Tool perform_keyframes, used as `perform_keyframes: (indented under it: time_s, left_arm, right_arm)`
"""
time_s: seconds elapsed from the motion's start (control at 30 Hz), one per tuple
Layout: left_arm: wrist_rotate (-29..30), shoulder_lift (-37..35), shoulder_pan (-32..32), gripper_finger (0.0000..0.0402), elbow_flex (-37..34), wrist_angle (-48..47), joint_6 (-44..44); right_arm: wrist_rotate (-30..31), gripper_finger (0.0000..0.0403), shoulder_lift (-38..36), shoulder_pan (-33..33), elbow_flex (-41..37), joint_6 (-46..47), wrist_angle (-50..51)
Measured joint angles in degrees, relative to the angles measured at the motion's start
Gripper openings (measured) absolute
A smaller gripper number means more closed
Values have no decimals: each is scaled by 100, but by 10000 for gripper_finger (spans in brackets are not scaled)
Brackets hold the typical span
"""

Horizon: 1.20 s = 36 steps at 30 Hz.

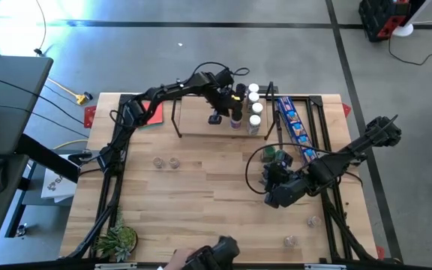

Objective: Shelf spices
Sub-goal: Adjust the black seasoning bottles, then put the left green seasoning bottle on the shelf

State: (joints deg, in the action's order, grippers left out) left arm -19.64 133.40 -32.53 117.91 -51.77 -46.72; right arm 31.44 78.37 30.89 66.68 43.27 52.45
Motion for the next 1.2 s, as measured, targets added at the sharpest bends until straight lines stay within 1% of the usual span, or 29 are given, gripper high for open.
perform_keyframes:
  time_s: [0.17,0.3,0.5,0.7,0.8,0.97,1.07,1.2]
  left_arm:
    - [13,4,85,0,0,90,147]
    - [-248,-2,89,0,56,79,454]
    - [-226,-20,87,0,83,73,939]
    - [-191,-20,125,0,83,-94,1318]
    - [-24,-118,108,0,81,-383,1373]
    - [885,-493,18,0,81,-926,1492]
    - [1171,-795,-23,0,73,-1257,1615]
    - [1263,-1429,-50,0,-240,-1549,1834]
  right_arm:
    - [-55,149,0,69,6,31,4]
    - [-2,149,0,204,231,38,35]
    - [0,149,-4,350,597,39,38]
    - [-67,149,-4,455,671,335,211]
    - [-432,149,-4,490,673,680,538]
    - [-1134,149,-4,490,613,1503,1383]
    - [-1336,149,0,490,515,1432,1643]
    - [-1357,152,0,301,420,1227,1531]
